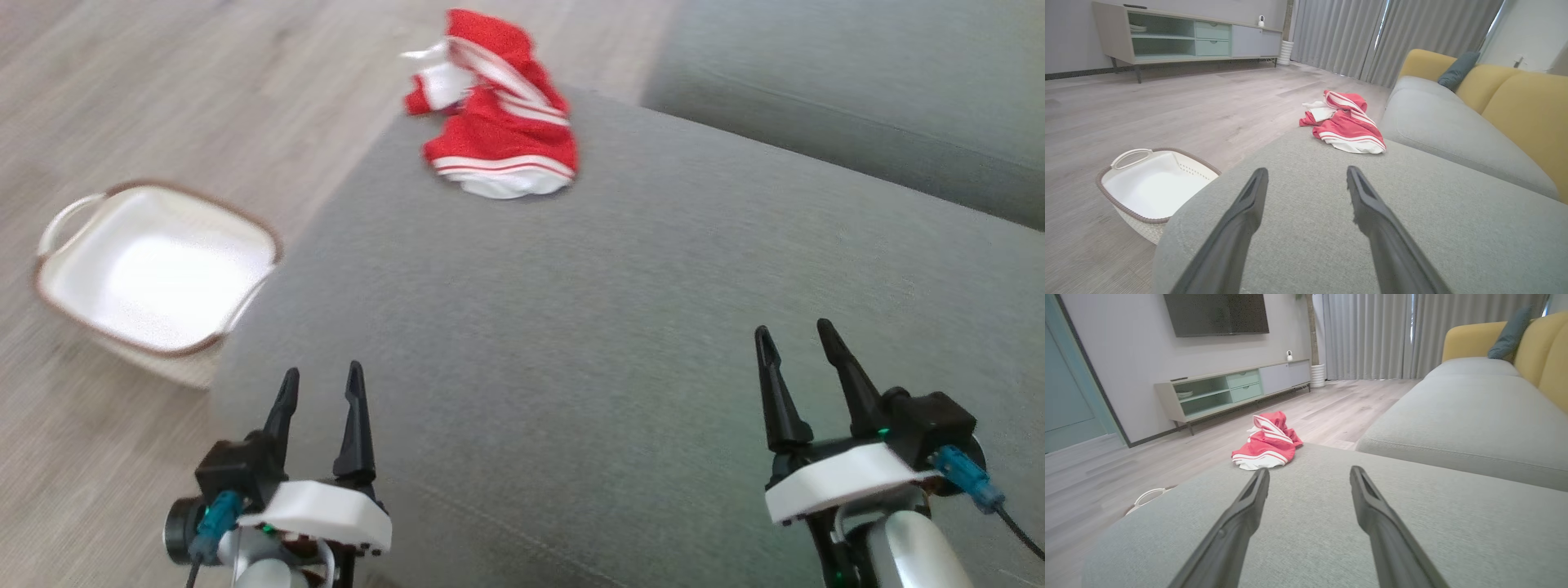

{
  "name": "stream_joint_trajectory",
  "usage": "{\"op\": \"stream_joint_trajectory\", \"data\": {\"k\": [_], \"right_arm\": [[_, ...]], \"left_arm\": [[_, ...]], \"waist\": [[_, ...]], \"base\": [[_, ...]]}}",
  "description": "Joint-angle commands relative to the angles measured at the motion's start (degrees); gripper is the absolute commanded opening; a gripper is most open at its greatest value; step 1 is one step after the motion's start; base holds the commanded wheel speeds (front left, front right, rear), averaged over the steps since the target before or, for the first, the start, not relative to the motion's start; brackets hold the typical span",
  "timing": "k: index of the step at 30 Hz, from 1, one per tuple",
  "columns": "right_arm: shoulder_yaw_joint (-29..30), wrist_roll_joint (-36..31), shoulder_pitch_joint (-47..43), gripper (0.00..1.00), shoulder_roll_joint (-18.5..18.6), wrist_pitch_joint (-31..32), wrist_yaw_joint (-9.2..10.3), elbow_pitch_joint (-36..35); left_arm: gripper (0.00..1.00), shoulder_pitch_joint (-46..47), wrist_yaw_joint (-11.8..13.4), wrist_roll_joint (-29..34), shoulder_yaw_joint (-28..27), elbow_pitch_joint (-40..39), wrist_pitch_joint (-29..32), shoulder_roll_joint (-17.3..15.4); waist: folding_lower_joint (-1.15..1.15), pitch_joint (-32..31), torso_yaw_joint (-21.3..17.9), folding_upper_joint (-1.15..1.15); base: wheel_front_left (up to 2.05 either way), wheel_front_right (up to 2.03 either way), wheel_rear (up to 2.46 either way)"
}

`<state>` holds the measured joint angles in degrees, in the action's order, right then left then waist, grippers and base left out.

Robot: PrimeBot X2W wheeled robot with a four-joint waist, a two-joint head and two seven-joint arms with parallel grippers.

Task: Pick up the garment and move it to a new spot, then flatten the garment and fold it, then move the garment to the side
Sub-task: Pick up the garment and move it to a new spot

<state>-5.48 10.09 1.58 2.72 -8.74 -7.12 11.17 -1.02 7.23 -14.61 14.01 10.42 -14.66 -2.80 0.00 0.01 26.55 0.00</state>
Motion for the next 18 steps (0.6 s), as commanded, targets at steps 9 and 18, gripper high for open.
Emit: {"op": "stream_joint_trajectory", "data": {"k": [9, 18], "right_arm": [[-2.8, -0.6, 3.8, 1.0, 0.2, 0.3, -0.36, -1.9], [-1.3, -2.8, 5.4, 1.0, 0.2, 1.3, -0.36, -4.0]], "left_arm": [[1.0, 1.0, 0.5, 0.2, -3.1, -4.4, -0.3, -0.1], [1.0, 5.4, -0.8, 1.4, -3.3, -3.7, -0.3, -0.3]], "waist": [[0.0, 2.5, 4.2, 0.0], [0.0, 6.1, 2.1, 0.0]], "base": [[0.0, 0.0, 0.0], [0.0, 0.0, 0.0]]}}
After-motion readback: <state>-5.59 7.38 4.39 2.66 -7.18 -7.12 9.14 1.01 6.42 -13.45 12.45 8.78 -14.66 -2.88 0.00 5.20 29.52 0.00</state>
